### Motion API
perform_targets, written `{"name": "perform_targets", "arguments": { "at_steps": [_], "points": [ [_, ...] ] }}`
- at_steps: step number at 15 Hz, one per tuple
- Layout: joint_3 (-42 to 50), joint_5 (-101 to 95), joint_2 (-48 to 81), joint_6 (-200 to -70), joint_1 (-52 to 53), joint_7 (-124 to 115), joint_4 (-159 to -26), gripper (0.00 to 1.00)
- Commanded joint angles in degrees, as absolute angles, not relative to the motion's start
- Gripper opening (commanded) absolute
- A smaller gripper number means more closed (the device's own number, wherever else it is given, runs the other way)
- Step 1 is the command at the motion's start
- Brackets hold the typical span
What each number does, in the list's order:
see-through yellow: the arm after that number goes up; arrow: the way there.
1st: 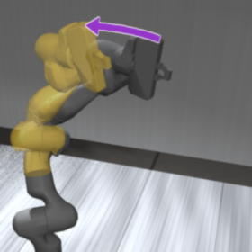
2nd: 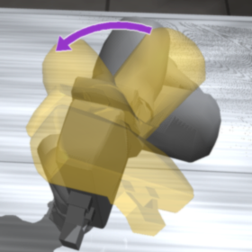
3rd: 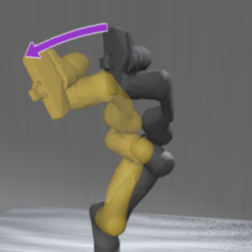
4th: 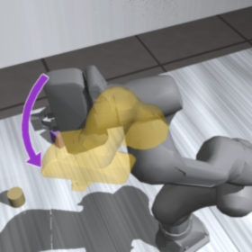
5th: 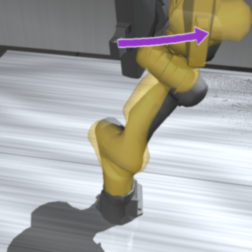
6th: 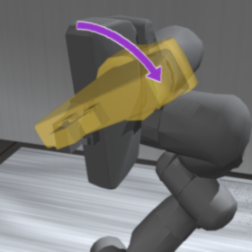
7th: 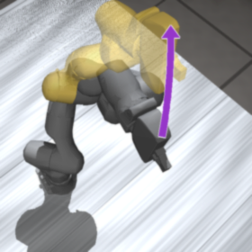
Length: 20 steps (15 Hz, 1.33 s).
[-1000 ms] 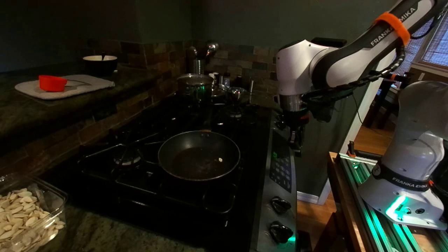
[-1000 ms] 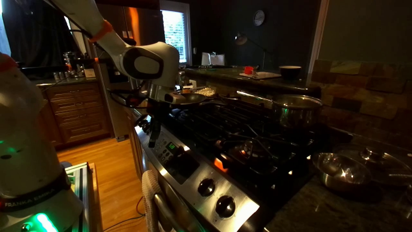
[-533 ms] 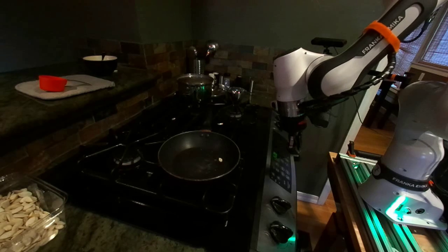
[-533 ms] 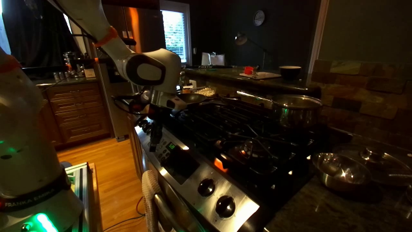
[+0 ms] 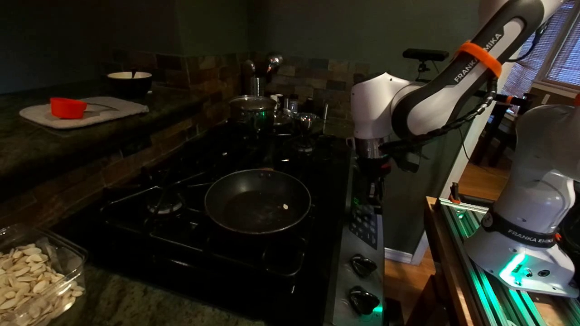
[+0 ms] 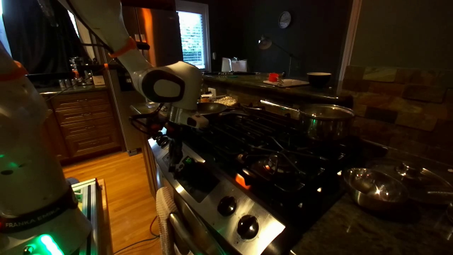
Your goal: Press three buttons on the stove.
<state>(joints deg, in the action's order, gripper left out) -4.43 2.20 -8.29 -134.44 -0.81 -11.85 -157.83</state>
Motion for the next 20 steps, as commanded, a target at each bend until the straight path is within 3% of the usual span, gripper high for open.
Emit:
{"name": "perform_targets", "arguments": {
  "at_steps": [1, 20],
  "points": [
    [-3.21, 4.63, -6.23, -137.28, 0.35, -8.97, -157.77, 0.00],
    [-4.00, 6.31, -4.34, -149.63, 1.74, -9.34, -159.55, 0.00]
  ]
}}
